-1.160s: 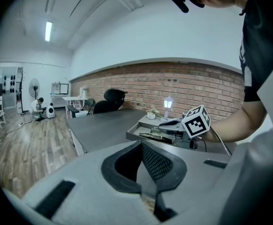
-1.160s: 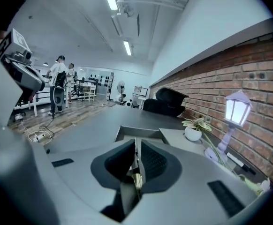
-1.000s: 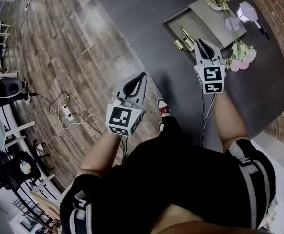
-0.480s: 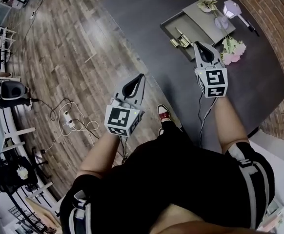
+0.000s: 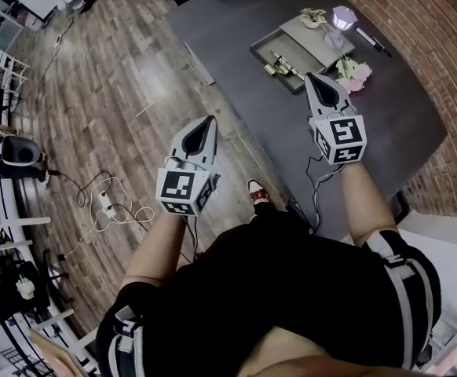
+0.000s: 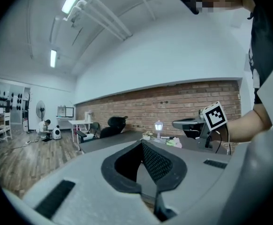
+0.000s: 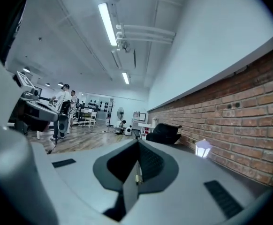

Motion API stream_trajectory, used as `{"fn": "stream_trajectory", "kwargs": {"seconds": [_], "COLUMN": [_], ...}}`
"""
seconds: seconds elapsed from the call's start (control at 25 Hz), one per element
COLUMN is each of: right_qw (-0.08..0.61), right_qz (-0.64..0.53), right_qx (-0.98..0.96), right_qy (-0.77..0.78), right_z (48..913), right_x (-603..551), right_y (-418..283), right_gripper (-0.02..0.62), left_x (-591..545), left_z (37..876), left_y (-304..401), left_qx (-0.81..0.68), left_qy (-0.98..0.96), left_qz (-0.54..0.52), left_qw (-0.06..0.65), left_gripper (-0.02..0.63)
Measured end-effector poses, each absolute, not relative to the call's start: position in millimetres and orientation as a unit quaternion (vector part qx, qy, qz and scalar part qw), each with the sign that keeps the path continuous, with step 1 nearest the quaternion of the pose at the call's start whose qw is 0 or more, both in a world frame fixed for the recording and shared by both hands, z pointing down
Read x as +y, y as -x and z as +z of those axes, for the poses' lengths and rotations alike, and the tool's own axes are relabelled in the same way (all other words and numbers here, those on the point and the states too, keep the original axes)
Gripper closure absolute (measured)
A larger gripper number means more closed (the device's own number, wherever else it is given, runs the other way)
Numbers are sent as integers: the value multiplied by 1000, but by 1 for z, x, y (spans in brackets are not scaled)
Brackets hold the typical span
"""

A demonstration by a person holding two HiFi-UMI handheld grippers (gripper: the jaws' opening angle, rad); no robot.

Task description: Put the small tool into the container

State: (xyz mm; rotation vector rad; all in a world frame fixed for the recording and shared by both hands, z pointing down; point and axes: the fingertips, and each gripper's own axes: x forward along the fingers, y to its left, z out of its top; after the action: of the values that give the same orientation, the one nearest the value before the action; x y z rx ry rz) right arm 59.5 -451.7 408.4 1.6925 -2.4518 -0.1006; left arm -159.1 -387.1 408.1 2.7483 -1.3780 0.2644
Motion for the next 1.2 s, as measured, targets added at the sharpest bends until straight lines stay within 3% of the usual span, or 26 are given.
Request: {"fn": "stream_trajectory", "kwargs": {"seconds": [0.52, 1.2], "right_qw": [22, 3], "right_qz": [-87, -114], "right_qx": [-829, -834], "right_qy": [-552, -539], "right_z": [314, 279], "right_x": [-363, -319], "right_y": [-47, -44], "right_gripper": [598, 600], "left_x": [-320, -287], "left_z": [340, 309], "left_y": [172, 169], "left_qx": [-460, -459], "left_qy": [-887, -887], "left_qz": [23, -1], "left_qw": [-28, -60], "left_gripper": [597, 597]}}
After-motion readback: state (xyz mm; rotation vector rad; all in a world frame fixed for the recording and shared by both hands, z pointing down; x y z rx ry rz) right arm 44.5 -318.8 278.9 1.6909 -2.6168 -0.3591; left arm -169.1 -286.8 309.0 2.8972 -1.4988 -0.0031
